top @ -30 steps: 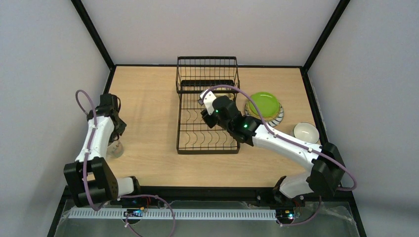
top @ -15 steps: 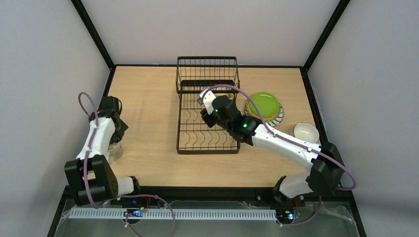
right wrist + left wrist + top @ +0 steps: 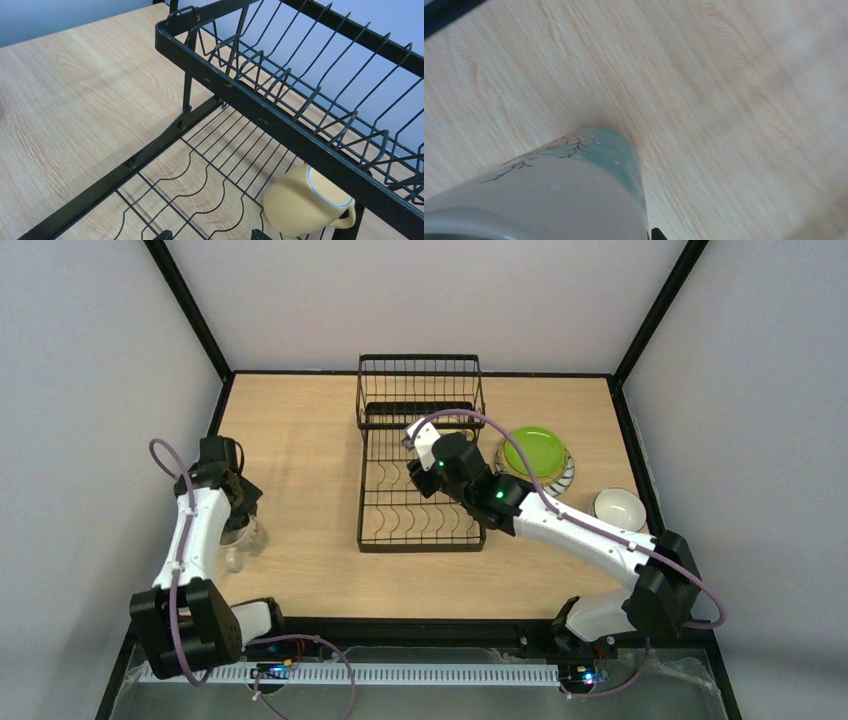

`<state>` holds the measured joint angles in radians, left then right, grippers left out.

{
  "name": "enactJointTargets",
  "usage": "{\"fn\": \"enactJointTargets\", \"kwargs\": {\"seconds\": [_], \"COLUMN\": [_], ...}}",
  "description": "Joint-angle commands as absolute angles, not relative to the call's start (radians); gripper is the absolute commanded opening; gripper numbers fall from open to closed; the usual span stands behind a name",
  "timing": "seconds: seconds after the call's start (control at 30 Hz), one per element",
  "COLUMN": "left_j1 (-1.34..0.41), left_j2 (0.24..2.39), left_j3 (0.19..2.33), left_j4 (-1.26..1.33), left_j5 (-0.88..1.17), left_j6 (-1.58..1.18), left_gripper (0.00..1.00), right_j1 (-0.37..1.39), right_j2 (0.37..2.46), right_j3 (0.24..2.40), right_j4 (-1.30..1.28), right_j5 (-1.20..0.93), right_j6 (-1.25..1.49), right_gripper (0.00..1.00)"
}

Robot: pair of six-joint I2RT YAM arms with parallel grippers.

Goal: Load the mixed dishes into the dish rack
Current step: Grab the cup from the center of the board.

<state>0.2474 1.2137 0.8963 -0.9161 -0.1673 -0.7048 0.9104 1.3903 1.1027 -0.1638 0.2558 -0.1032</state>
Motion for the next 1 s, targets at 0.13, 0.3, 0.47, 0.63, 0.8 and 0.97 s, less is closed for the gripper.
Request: {"fn": "enactJointTargets", "kwargs": {"seconds": [0.13, 0.3, 0.47, 0.63, 0.8, 0.97], "left_j1": [0.248, 0.248, 0.246, 0.246, 0.247, 0.247], "left_j2": [1.033, 0.918, 0.822, 0.751, 0.699, 0.643], "left_j3": [0.918, 0.848, 0.782, 0.783, 0.810, 0.812], "left_j4": [-0.797, -0.600, -0.411, -0.321, -0.304, -0.294], "left_j5": [0.103, 0.263, 0.358, 0.419, 0.487, 0.549], "left_j6": [-0.921, -1.129, -1.317, -1.415, -1.489, -1.571], "left_gripper": [0.02, 0.02, 0.02, 0.02, 0.02, 0.02], "right_j1": [0.915, 0.915, 0.915, 0.916, 0.915, 0.915], "right_j2": [1.322, 1.310, 1.311, 1.327, 1.333, 1.346], "right_j3": [1.154, 1.172, 1.182, 1.164, 1.101, 1.059], "right_j4": [-0.204, -0.218, -0.203, -0.159, -0.058, 0.061], "right_j5": [0.208, 0.119, -0.008, -0.150, -0.289, -0.416], "right_j6": [-0.047, 0.011, 0.118, 0.190, 0.231, 0.267], "right_gripper": [0.89, 0.90, 0.95, 1.00, 1.00, 1.00]}}
